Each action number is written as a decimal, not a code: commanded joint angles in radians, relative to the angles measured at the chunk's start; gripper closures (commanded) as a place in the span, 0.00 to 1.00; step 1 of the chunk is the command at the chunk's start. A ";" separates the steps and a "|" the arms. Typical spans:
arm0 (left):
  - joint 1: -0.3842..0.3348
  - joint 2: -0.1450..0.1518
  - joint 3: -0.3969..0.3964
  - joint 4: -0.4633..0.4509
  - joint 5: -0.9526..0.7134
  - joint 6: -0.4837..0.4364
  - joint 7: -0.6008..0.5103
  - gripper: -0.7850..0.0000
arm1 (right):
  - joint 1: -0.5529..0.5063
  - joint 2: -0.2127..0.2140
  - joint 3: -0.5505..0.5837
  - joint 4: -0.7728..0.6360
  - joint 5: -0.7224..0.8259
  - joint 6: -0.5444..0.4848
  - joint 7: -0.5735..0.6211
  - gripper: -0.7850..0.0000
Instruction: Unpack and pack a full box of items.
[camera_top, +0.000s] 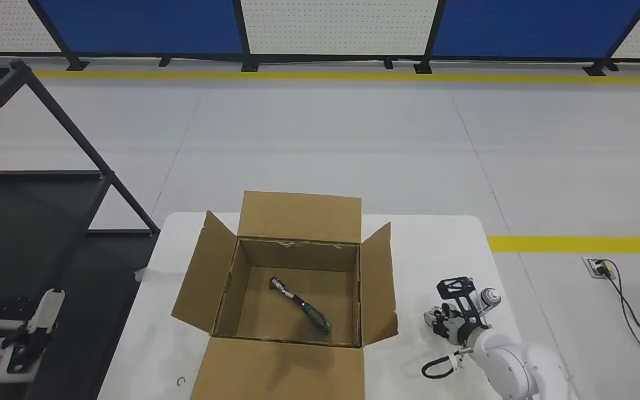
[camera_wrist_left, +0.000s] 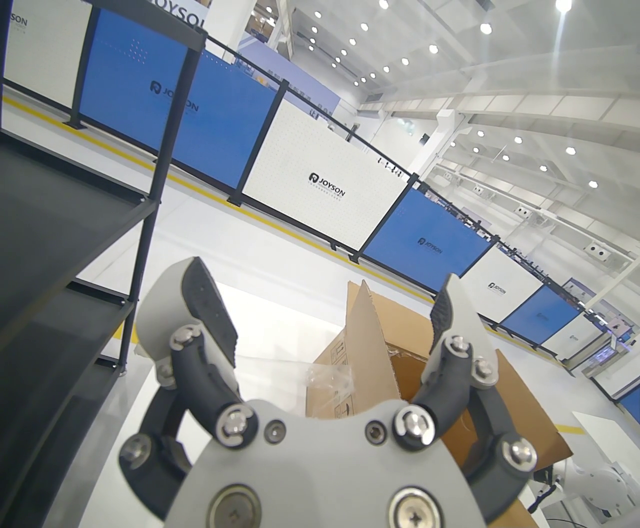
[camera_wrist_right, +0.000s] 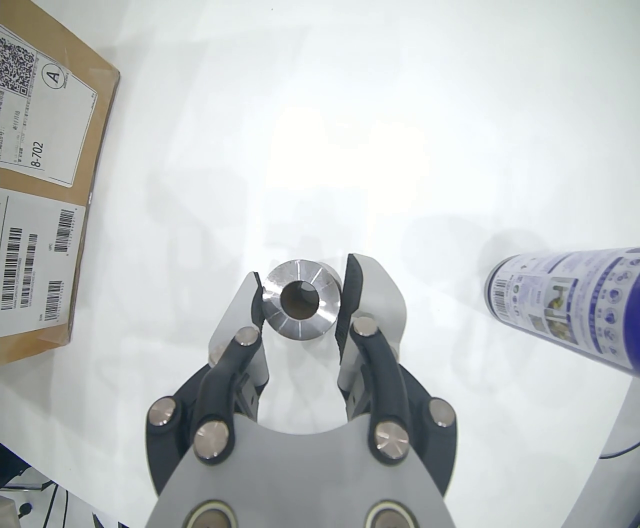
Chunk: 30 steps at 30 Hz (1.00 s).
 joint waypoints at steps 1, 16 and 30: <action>0.000 0.000 0.000 0.000 0.000 0.000 0.000 0.00 | 0.005 0.001 -0.002 0.004 0.002 0.003 0.005 0.72; 0.000 0.000 0.000 0.000 0.000 0.000 0.000 0.00 | -0.074 0.019 0.033 -0.425 -0.062 0.017 -0.028 1.00; 0.000 0.000 0.000 0.000 0.000 0.000 0.000 0.00 | 0.331 -0.001 -0.343 -0.516 -0.083 -0.146 0.153 1.00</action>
